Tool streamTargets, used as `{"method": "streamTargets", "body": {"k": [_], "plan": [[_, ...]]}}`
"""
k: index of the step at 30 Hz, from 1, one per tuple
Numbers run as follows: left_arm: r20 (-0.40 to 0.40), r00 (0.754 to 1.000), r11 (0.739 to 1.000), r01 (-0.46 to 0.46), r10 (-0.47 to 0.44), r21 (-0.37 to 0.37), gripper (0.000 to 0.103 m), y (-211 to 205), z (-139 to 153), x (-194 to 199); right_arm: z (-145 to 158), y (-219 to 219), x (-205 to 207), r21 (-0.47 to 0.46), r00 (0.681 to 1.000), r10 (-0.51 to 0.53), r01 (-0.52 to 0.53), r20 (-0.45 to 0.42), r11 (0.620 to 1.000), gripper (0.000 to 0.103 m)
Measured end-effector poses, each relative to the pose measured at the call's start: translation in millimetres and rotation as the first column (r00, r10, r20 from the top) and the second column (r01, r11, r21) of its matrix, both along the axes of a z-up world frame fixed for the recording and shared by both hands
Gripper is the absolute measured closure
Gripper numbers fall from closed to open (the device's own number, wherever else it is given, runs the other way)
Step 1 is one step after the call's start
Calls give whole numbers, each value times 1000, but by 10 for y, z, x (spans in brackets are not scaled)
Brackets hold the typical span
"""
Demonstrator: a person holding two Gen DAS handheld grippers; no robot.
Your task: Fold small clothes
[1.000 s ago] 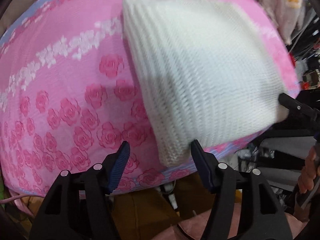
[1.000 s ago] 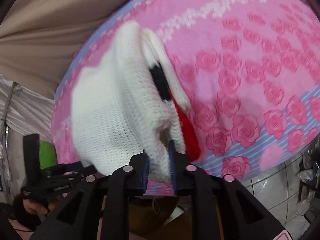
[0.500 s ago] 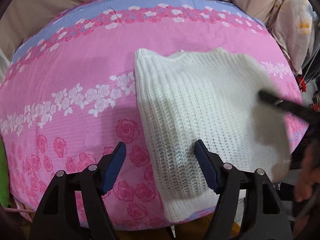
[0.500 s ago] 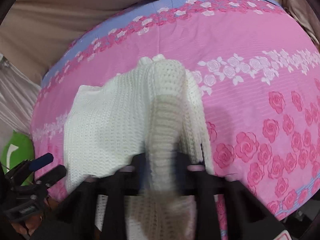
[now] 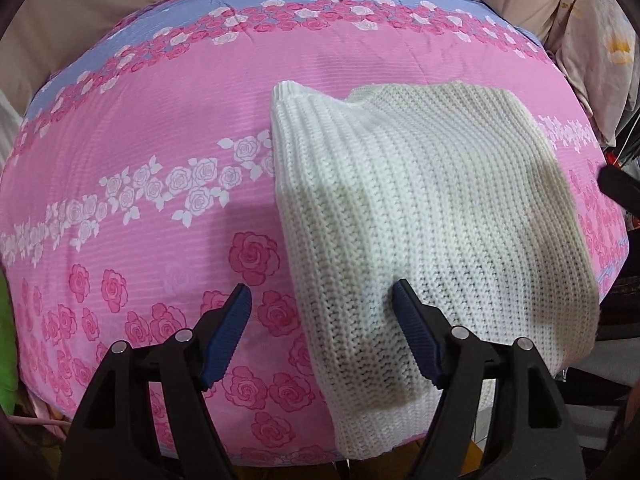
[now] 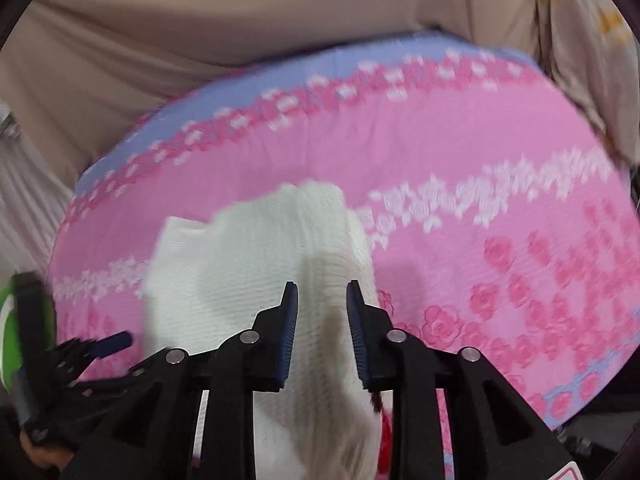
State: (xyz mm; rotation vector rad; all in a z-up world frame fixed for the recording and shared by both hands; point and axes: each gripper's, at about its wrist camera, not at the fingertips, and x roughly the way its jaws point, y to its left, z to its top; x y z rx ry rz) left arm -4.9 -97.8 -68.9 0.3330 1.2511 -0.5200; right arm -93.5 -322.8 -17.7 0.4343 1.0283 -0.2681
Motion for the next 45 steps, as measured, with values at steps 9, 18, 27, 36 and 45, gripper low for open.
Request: {"method": "streamTargets", "body": {"k": [9, 18, 27, 36, 45], "plan": [[-2, 999, 997, -51, 51, -56, 33, 205, 172, 24, -682, 761, 44, 57, 963, 193, -186, -188, 981, 78], [-26, 979, 977, -203, 202, -61, 33, 697, 202, 163, -740, 1253, 236, 80, 915, 350, -341, -203, 937, 80], [-5, 988, 983, -154, 154, -101, 33, 613, 307, 38, -99, 337, 176, -18, 995, 65, -67, -79, 998, 79], [-40, 990, 979, -139, 134, -147, 28, 367, 285, 15, -621, -348, 39, 165, 987, -105, 124, -119, 978, 75], [-225, 960, 946, -218, 164, -241, 21, 144, -127, 106, -887, -33, -326, 147, 978, 12, 19, -208, 989, 29]]}}
